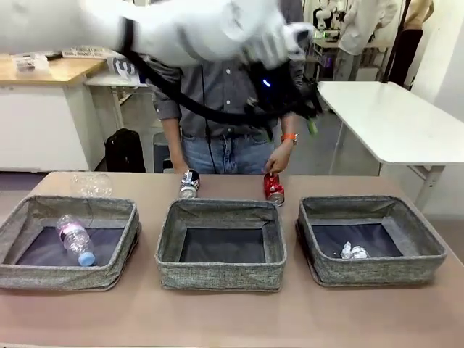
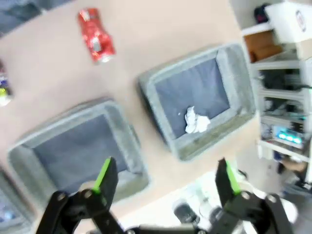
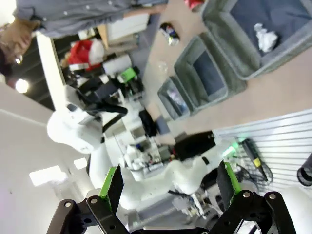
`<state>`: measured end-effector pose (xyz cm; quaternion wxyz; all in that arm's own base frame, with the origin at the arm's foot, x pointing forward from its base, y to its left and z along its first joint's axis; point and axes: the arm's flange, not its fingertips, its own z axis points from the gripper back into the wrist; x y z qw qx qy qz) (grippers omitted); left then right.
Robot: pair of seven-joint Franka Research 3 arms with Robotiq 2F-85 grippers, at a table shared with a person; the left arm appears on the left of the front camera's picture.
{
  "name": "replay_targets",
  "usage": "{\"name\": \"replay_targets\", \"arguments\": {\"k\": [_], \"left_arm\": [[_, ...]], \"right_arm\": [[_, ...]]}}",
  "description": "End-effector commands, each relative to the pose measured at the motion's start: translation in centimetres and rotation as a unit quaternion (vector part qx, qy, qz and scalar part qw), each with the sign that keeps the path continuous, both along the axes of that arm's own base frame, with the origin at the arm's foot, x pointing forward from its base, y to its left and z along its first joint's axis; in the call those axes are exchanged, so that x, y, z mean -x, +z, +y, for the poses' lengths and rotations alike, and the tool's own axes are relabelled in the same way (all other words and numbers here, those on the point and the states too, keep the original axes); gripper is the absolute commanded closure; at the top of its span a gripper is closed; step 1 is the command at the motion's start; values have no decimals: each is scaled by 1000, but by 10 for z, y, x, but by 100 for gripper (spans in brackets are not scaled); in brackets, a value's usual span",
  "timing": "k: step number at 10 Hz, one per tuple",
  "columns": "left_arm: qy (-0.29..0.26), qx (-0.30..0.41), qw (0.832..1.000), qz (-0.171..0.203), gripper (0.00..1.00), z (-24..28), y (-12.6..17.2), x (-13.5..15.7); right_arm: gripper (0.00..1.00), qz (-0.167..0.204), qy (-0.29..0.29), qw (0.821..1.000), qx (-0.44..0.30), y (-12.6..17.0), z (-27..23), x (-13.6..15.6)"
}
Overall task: Sort the waste into the appropriate baskets.
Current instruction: Place the picked waste into the Fabric basket indicated by the person.
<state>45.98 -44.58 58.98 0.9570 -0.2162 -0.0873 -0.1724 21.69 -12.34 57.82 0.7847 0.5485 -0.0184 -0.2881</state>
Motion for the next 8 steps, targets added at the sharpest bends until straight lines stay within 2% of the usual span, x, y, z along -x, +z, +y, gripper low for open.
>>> {"name": "replay_targets", "arguments": {"k": [1,3,4,6,8], "left_arm": [[29,67,997,29,0,90,-13,28],[85,142,983,74,0,167,-19,41],[120,170,974,89,0,197,-23,51],[160,233,952,114,0,243,-32,71],[155,291,936,126,0,272,-47,88]], "right_arm": [[0,9,61,998,-21,-6,54,-57],[0,17,96,994,-45,-19,131,-100],[0,26,116,991,-68,-24,167,-112],[0,58,137,981,-122,-34,224,-125],[0,96,115,969,-198,-45,253,-131]]}}
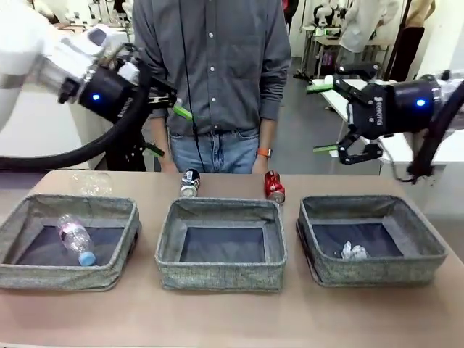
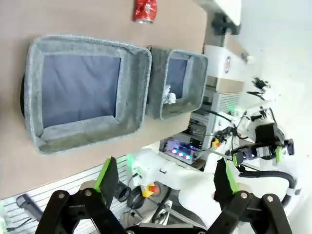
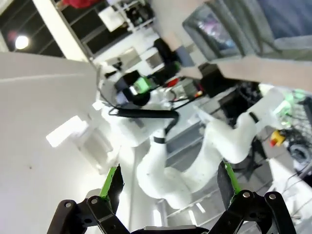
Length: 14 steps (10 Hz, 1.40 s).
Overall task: Sort the waste into the appropriate baskets.
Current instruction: Place the picked waste into the Fabric basket indicated by the person, then pick up the waste item pointed out by the person.
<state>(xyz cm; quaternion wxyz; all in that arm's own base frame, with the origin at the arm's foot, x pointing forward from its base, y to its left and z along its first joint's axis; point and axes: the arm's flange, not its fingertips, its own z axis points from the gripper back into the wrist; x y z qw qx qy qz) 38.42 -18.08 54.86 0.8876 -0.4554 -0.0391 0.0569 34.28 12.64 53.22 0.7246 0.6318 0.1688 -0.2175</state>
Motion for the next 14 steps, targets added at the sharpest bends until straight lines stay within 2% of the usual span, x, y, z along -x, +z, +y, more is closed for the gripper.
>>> {"name": "replay_targets", "arguments": {"k": [1,2,3,4,5,6,14], "left_arm": [[-35,98,995,-6,0,18,-18,16],[-61,141,988,3,0,23,-28,15],[-107,203,973,-20,0,25,-39,11],[-141,246,959,-25,0,20,-51,3],[-169,242,955,17,0,-2,-64,-5],[-87,195,976,-31,0,19,-29,18],[-87,195,976,-31,0,19,-29,18]], "right_arm": [[0,48,-24,996,-69,-11,-1,-8],[0,58,-2,996,-70,-21,-13,-9],[0,60,4,997,-55,-31,-25,-8],[0,52,-13,998,-18,-38,-33,-10],[0,37,-50,998,24,-41,-37,-13],[0,64,-10,997,-43,-36,-24,-11],[0,64,-10,997,-43,-36,-24,-11]]}}
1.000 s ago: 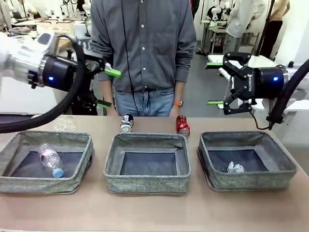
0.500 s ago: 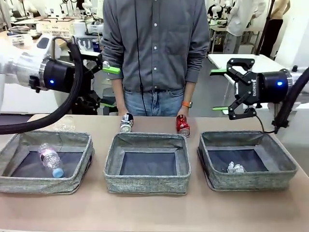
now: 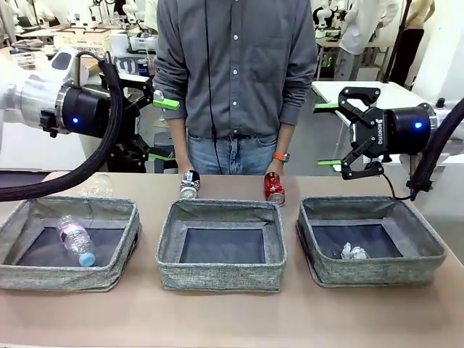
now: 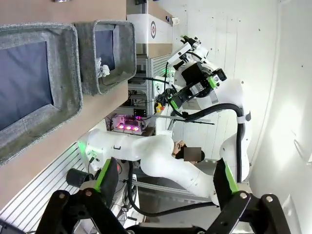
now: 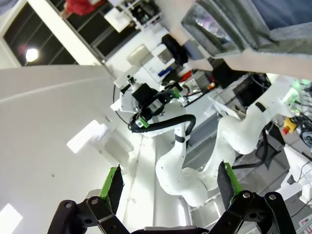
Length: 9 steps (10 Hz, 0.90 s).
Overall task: Sort the waste into the appropriate baskets.
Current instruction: Pick up the waste item pointed out by the person.
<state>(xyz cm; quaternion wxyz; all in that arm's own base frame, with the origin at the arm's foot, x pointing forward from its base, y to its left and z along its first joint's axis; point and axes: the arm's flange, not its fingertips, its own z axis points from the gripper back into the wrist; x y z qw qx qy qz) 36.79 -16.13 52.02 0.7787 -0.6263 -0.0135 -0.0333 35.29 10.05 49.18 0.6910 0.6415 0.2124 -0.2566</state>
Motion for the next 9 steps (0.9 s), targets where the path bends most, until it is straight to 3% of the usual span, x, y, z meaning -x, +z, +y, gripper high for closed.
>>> {"name": "replay_targets", "arguments": {"k": [1,9], "left_arm": [[5,-4,1000,2,0,0,0,1],[5,-4,1000,2,0,0,0,1]], "right_arm": [[0,4,0,1000,-12,4,2,-1],[0,4,0,1000,-12,4,2,-1]]}}
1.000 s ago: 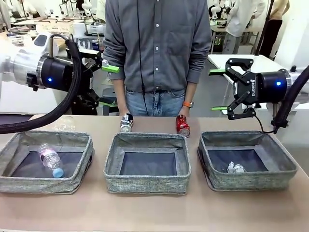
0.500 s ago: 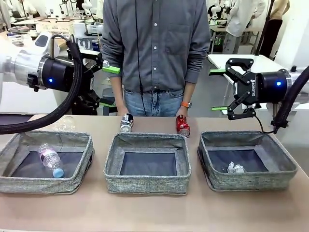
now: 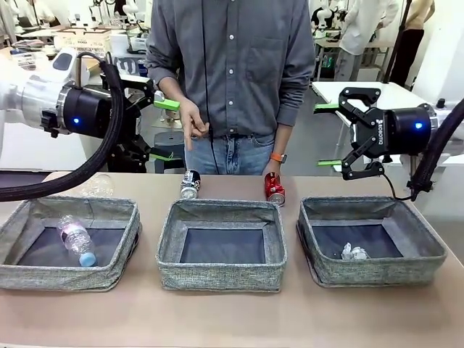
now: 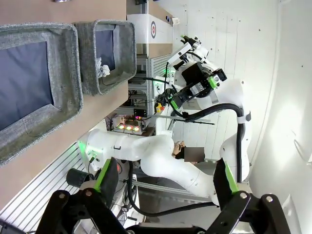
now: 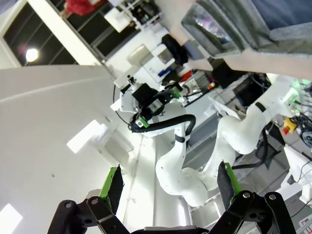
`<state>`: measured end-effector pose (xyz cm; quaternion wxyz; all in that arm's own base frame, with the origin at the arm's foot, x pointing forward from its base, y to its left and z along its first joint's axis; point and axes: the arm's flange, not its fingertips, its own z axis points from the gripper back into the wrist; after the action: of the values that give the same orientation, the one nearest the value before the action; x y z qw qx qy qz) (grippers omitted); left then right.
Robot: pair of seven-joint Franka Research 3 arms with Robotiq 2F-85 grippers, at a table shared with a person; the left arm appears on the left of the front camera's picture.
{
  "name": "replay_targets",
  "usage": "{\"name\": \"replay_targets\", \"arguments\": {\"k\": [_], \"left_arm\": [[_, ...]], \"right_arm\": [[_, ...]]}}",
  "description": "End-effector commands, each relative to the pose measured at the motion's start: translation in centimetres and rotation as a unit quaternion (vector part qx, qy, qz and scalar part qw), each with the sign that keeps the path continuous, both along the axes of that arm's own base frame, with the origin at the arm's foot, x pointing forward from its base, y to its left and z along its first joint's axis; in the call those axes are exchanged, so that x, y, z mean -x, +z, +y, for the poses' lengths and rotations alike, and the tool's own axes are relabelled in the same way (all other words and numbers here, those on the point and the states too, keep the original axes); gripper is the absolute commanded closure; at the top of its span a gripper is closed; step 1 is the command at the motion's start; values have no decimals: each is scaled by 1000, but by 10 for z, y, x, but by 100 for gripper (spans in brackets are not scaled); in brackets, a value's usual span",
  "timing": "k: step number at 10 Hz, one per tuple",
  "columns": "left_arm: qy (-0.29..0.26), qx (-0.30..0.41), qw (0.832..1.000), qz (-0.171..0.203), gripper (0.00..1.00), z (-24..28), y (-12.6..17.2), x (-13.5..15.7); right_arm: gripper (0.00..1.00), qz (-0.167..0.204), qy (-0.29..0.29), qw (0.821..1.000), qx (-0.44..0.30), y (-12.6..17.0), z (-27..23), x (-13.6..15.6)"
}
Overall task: Sort the waste into the appropriate baskets.
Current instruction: Pick up the waste item pointed out by the person.
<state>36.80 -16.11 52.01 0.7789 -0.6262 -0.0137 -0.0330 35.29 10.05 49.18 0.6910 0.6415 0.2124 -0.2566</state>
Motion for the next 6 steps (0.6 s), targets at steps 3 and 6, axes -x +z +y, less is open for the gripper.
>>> {"name": "replay_targets", "arguments": {"k": [3,6], "left_arm": [[4,-4,1000,2,0,0,0,2],[4,-4,1000,2,0,0,0,2]], "right_arm": [[0,4,0,1000,-12,4,2,0],[0,4,0,1000,-12,4,2,0]]}}
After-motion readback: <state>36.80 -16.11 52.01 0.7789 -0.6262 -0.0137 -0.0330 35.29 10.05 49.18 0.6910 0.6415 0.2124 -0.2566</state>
